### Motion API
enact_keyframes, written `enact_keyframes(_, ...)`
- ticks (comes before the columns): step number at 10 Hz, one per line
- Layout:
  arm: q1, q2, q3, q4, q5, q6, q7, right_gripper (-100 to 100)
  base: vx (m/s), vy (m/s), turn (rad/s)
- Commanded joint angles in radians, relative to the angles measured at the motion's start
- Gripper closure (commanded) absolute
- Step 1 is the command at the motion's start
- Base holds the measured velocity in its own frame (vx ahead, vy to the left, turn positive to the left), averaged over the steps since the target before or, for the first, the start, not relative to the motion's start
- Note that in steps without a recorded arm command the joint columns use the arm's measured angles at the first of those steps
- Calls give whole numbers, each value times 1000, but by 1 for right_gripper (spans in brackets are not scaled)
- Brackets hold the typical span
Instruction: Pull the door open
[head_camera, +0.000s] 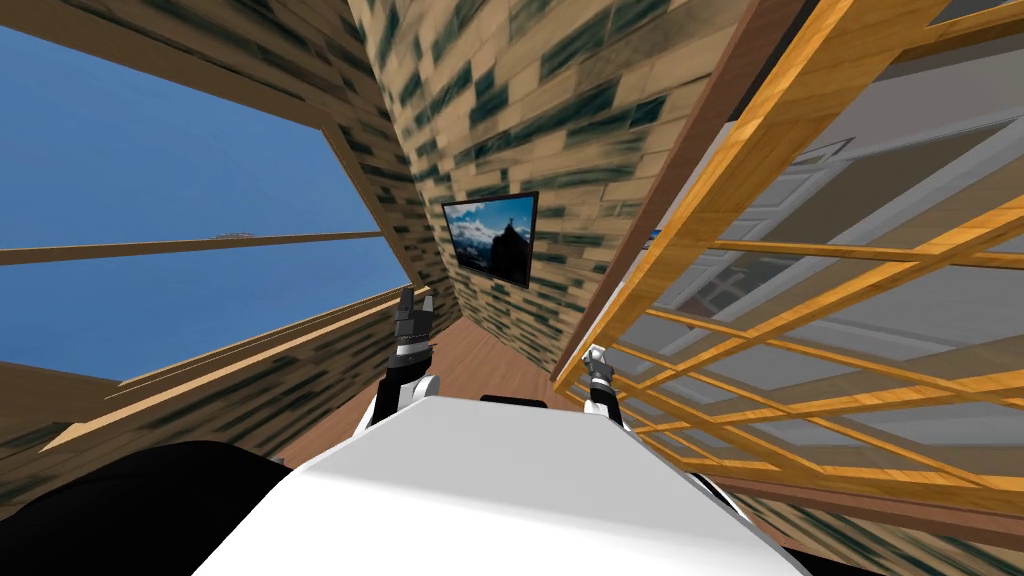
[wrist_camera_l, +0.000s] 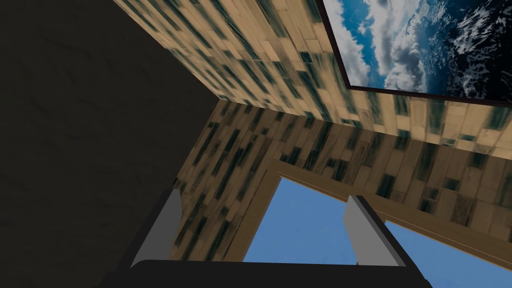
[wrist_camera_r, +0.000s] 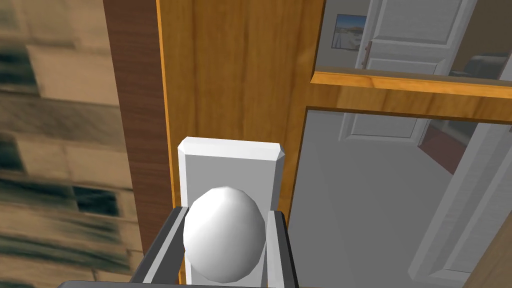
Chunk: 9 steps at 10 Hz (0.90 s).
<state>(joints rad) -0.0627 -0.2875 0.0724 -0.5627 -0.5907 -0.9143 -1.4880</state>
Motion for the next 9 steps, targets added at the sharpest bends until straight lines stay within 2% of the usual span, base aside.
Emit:
enact_keyframes(1, 0, 4, 3, -1, 1, 1, 1, 100, -26, 1, 21)
enact_keyframes(4, 0, 4, 3, -1, 1, 1, 1, 100, -7, 2, 1)
enact_keyframes(5, 7, -5, 18, -6, 9, 3, -15, 100, -104, 0, 59)
enact_keyframes(9, 19, -27, 60, -23, 30, 0, -58, 100, -218, -21, 85)
